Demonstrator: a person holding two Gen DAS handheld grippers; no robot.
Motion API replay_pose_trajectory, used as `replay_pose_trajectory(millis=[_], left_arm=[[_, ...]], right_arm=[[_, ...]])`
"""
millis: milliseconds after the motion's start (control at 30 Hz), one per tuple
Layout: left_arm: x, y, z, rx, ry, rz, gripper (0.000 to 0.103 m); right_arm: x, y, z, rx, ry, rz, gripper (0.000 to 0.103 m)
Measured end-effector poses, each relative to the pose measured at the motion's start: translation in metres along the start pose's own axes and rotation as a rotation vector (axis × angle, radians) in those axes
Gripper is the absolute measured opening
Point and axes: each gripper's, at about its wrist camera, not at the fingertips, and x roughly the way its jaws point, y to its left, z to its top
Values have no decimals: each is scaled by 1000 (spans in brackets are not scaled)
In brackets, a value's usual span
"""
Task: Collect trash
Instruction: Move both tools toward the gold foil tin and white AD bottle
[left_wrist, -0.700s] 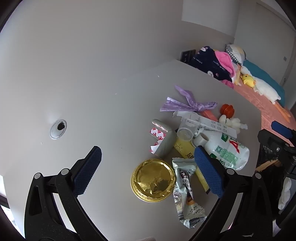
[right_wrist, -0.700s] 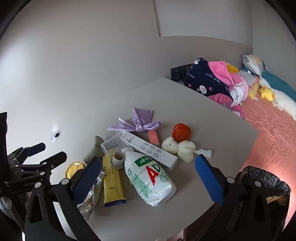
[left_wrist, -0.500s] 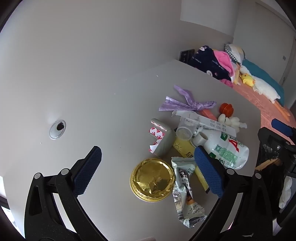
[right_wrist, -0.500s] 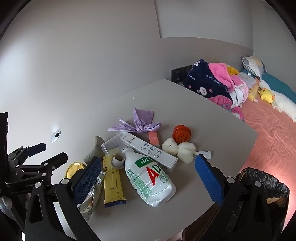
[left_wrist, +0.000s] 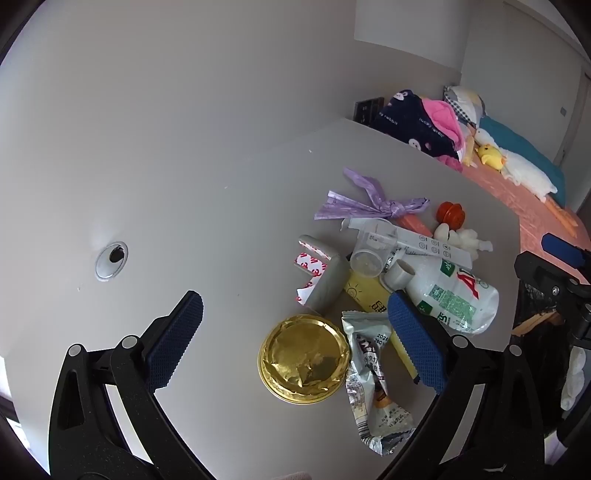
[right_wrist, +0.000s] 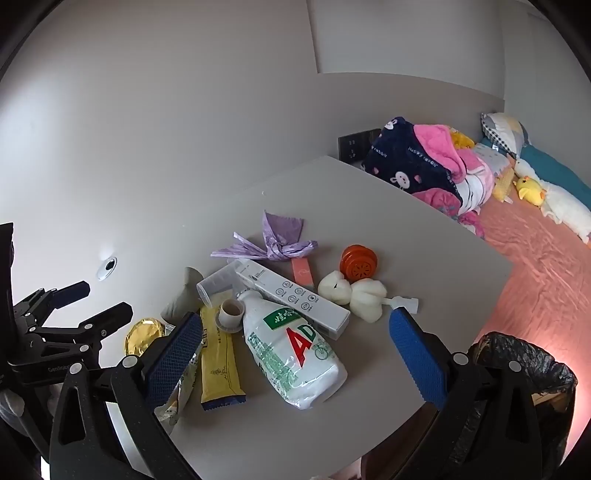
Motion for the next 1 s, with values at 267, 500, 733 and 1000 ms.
replay_pose_trajectory(millis=[267, 500, 733, 1000], left_arm=[[-1, 4, -1, -16, -5, -14, 97], [-3, 1, 0, -5, -11, -25, 97], [-2, -1, 0, 0, -11, -33, 97], [-4, -2, 0, 5, -17, -40, 97]], right_arm=[[2, -1, -2, 5, 3, -2, 100], [2, -1, -2, 4, -3, -7, 100], [-1, -4, -3, 13, -7, -8, 100], [-2, -4, -4, 12, -7, -10, 100]])
